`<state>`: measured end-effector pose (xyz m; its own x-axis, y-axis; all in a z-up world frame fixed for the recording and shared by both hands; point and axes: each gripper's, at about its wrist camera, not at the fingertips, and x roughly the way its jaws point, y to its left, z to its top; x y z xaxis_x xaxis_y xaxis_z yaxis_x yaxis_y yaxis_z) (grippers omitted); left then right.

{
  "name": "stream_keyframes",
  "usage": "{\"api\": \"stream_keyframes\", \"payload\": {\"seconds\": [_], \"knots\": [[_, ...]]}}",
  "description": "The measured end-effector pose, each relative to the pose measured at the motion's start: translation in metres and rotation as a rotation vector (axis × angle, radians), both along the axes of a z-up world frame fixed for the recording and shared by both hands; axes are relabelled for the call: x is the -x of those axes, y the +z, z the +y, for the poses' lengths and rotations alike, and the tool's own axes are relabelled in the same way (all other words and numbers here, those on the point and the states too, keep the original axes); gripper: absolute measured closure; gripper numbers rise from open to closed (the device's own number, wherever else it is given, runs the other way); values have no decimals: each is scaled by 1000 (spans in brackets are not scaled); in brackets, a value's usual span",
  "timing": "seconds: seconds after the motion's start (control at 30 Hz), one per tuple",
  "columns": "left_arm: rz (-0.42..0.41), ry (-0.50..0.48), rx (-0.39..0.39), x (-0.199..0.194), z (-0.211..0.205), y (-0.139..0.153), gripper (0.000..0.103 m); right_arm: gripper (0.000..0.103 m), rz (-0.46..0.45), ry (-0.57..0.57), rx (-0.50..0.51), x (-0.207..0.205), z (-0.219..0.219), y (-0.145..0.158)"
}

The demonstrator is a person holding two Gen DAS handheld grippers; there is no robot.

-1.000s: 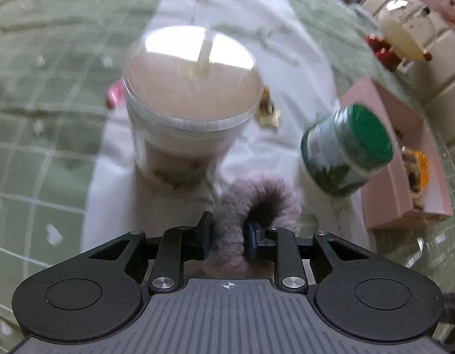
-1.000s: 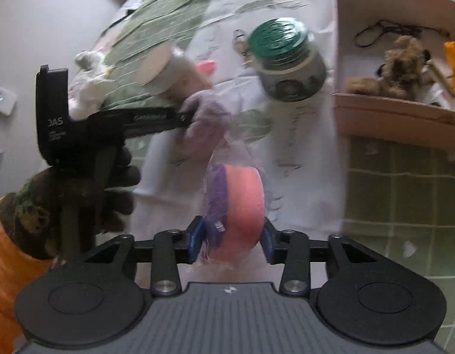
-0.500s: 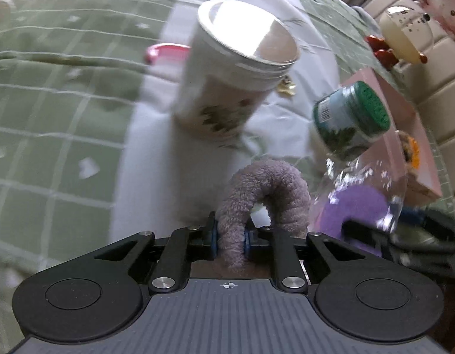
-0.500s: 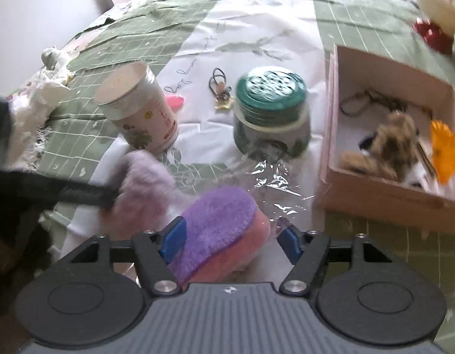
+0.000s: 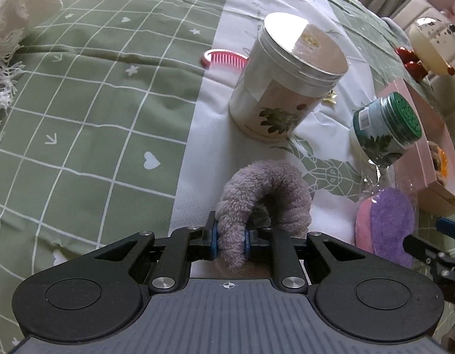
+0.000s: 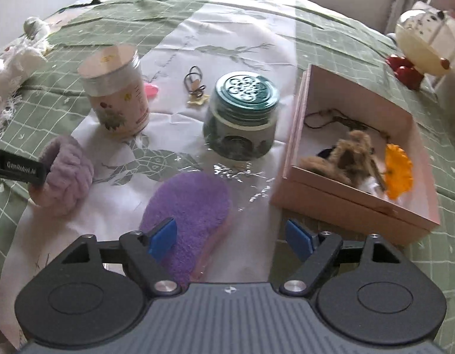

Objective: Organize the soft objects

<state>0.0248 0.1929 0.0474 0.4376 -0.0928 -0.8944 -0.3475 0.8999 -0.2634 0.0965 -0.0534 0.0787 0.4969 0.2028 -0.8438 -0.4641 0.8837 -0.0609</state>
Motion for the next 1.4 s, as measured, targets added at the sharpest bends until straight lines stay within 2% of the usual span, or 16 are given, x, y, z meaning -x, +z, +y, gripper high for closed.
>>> {"api": "stream_keyframes", "payload": {"seconds": [0.17, 0.23, 0.37, 0.47, 0.57, 0.7, 0.87, 1.03, 1.17, 1.4], "knots": [[-2, 0, 3, -1, -2, -2, 84, 22, 51, -16, -59, -2, 16, -9], [-6, -6, 4, 0, -1, -3, 84, 28, 69, 42, -70, 3, 29, -14], [-14, -4, -2, 1, -2, -5, 84, 29, 24, 196, -70, 25, 50, -17], [-22, 7, -10, 2, -4, -5, 84, 29, -29, 255, -39, 39, 49, -20], [-35, 19, -20, 4, -7, -5, 83, 29, -40, 244, -40, 45, 33, -20], [-57, 38, -28, 5, -10, -6, 83, 23, 15, 226, -100, 44, 12, -19], [-151, 57, -46, 16, -14, -12, 82, 18, 42, 191, -195, 38, -10, -31], [-223, 83, -72, 23, -20, -16, 81, 6, 41, 168, -304, 31, -28, -45], [-253, 95, -101, 25, -26, -18, 81, 5, 25, 182, -372, 30, -38, -54], [-270, 95, -153, 25, -35, -19, 81, 5, 20, 188, -404, 33, -46, -56]]}}
